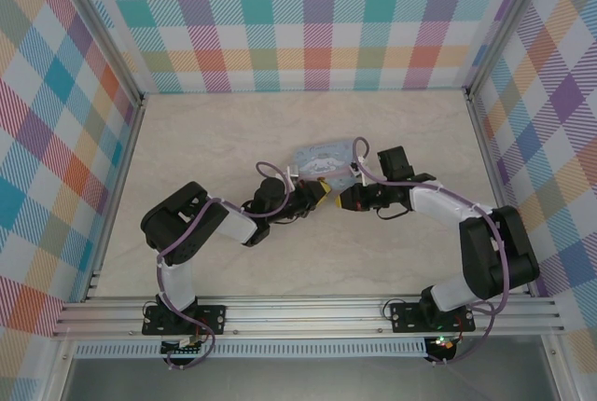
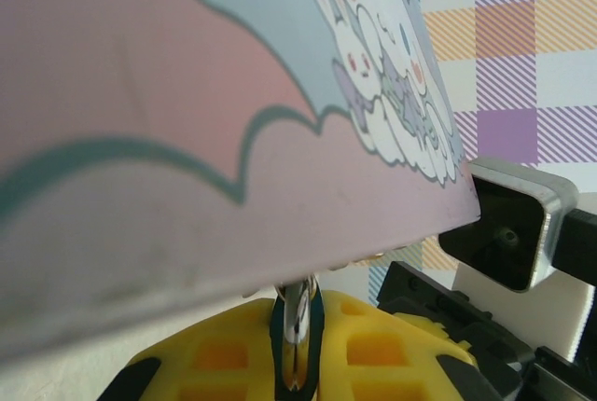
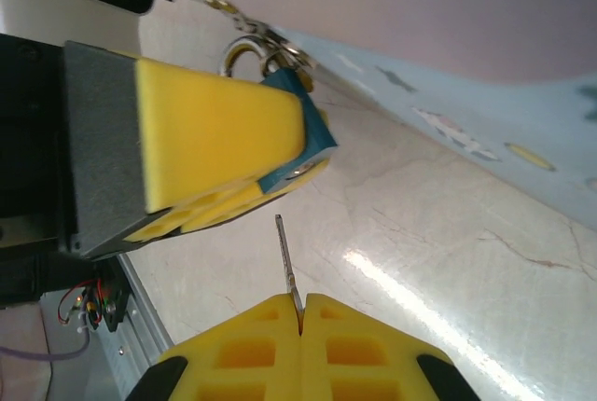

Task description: Unlock a padlock with a key

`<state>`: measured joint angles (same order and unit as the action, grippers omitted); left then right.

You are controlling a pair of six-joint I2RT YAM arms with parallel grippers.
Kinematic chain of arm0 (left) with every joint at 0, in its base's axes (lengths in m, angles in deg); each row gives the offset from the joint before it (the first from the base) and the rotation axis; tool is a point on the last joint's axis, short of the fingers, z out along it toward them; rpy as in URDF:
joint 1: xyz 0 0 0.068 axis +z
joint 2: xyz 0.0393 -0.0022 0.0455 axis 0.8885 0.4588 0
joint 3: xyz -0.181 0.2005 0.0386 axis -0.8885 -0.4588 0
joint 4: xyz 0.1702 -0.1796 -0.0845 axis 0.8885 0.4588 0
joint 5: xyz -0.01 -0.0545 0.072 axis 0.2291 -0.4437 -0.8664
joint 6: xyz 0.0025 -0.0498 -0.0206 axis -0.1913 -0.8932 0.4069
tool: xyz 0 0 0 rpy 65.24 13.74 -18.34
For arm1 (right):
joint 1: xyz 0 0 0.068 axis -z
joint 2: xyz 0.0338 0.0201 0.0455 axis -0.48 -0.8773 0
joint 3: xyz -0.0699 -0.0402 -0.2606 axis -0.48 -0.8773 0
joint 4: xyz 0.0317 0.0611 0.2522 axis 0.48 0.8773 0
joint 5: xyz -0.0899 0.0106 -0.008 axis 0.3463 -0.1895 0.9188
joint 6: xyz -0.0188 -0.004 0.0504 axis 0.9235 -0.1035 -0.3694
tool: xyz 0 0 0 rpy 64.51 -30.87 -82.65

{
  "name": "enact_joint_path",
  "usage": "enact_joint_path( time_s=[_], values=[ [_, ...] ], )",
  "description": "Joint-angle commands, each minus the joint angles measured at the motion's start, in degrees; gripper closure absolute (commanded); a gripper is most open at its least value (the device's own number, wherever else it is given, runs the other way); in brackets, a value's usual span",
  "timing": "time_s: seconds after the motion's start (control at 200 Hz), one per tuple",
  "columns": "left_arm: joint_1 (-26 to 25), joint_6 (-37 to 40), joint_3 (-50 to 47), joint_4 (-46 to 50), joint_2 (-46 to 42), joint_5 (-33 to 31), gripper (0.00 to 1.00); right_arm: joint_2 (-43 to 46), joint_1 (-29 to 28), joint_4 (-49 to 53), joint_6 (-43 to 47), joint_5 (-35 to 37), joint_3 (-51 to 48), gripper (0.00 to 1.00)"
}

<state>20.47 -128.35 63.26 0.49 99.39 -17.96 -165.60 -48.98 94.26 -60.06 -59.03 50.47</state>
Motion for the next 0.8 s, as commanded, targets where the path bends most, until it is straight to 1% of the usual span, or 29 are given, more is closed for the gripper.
enact_joint_path(
  time_s=[0.0,0.21,0.47,0.635,0.795],
  values=[
    [0.37,-0.88,-1.22,-4.89,-1.44,0.79,1.00,1.83,-0.21,3.24,2.62,-1.97,2.84,0.98],
    [1.51,0.29,-2.50,-3.68,-2.65,2.47,1.00,1.84,0.88,1.47,0.39,-4.34,6.62,0.98],
    [1.90,1.32,-3.15,-2.64,-3.21,3.08,1.00,-3.21,0.97,2.49,-0.43,0.90,12.70,0.98],
    [2.10,1.11,-3.08,-2.93,-3.03,3.61,1.00,-5.63,1.30,2.28,-1.32,3.88,12.21,0.98],
    [2.57,-0.07,-3.26,-3.94,-3.61,3.75,1.00,-6.26,1.42,0.09,-2.39,3.98,8.41,0.98]
  ],
)
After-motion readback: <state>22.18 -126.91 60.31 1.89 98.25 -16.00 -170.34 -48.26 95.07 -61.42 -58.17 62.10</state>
